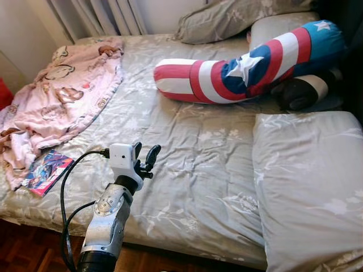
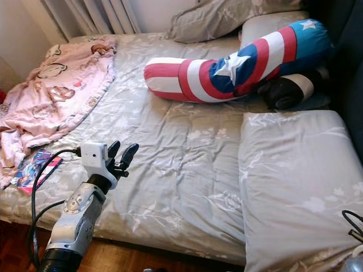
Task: Clean up the room
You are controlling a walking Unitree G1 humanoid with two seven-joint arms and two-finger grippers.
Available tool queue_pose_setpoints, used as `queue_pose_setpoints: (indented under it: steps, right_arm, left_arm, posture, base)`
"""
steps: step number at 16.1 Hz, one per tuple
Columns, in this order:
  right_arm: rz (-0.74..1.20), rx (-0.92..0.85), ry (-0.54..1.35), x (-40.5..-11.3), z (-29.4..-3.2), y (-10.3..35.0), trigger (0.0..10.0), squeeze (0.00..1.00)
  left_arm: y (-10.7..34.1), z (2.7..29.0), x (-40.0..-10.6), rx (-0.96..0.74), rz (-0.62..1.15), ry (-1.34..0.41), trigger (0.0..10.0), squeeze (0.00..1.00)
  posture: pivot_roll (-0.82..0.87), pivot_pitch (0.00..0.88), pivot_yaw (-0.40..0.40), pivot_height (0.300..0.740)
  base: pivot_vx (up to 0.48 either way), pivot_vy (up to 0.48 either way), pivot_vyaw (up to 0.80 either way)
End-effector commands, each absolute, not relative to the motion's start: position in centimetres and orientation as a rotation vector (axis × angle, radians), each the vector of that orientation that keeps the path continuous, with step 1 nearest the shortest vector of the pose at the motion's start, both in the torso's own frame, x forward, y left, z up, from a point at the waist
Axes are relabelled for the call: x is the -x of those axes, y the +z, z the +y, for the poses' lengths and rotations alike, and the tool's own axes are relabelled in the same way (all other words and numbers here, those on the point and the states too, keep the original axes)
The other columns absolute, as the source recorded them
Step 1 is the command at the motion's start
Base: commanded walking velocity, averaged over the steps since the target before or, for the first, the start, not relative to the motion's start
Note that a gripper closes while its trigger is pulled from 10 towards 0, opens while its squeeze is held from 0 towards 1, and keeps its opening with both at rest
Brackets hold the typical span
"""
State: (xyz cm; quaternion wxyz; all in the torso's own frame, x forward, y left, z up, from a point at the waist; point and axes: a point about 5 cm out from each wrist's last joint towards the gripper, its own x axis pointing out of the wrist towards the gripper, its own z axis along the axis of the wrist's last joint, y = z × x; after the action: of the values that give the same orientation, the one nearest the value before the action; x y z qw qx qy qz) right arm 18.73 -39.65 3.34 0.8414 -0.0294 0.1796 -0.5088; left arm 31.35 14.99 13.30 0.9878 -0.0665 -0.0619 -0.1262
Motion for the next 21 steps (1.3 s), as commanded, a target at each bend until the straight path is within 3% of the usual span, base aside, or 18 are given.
queue_pose_setpoints:
  steps: [1,3,4,10,11,12,16,21]
  right_arm:
    - [0.343,0.032,-1.152,-18.1,-40.2,3.7,10.0,0.0]
    - [0.361,0.009,-1.122,-18.4,-39.3,3.0,10.0,0.0]
    - [0.364,0.0,-1.133,-18.4,-39.1,2.8,10.0,1.0]
    - [0.147,0.04,-1.005,-21.4,-37.8,5.4,10.0,1.0]
    - [0.081,0.064,-0.881,-23.0,-36.5,6.3,10.0,0.25]
    - [0.046,0.092,-0.752,-24.3,-34.9,6.7,10.0,0.0]
    - [0.076,0.051,-0.192,-28.7,-23.8,5.0,10.0,0.0]
    - [0.189,0.03,-0.08,-28.7,-21.9,3.2,10.0,0.0]
  left_arm:
    - [12.7,15.8,-31.2,0.111,-0.109,-0.234,10.0,0.0]
    - [12.7,15.8,-31.2,0.11,-0.11,-0.234,10.0,0.0]
    - [12.7,15.8,-31.2,0.11,-0.109,-0.235,10.0,0.0]
    - [12.4,15.4,-31.2,0.118,-0.105,-0.239,10.0,0.0]
    - [12.3,15.4,-31.2,0.12,-0.104,-0.239,10.0,0.0]
    - [12.2,15.4,-31.3,0.123,-0.099,-0.237,10.0,0.0]
    - [9.6,16.4,-31.0,0.107,-0.026,-0.182,10.0,0.0]
    - [6.0,18.9,-29.9,0.095,0.081,-0.041,10.0,0.0]
  posture:
    - [-0.07,0.146,0.083,0.74]
    - [-0.06,0.146,0.084,0.74]
    - [-0.06,0.145,0.085,0.74]
    - [-0.06,0.139,0.085,0.74]
    - [-0.06,0.137,0.084,0.74]
    - [-0.07,0.136,0.086,0.74]
    - [-0.07,0.113,0.072,0.74]
    - [-0.08,0.077,0.023,0.74]
  base:
    - [0.0,0.0,0.0]
    - [0.0,0.0,0.0]
    - [0.0,0.0,0.0]
    - [0.0,0.0,0.0]
    - [0.0,0.0,0.0]
    - [0.0,0.0,0.0]
    - [0.0,0.0,0.0]
    - [0.0,0.0,0.0]
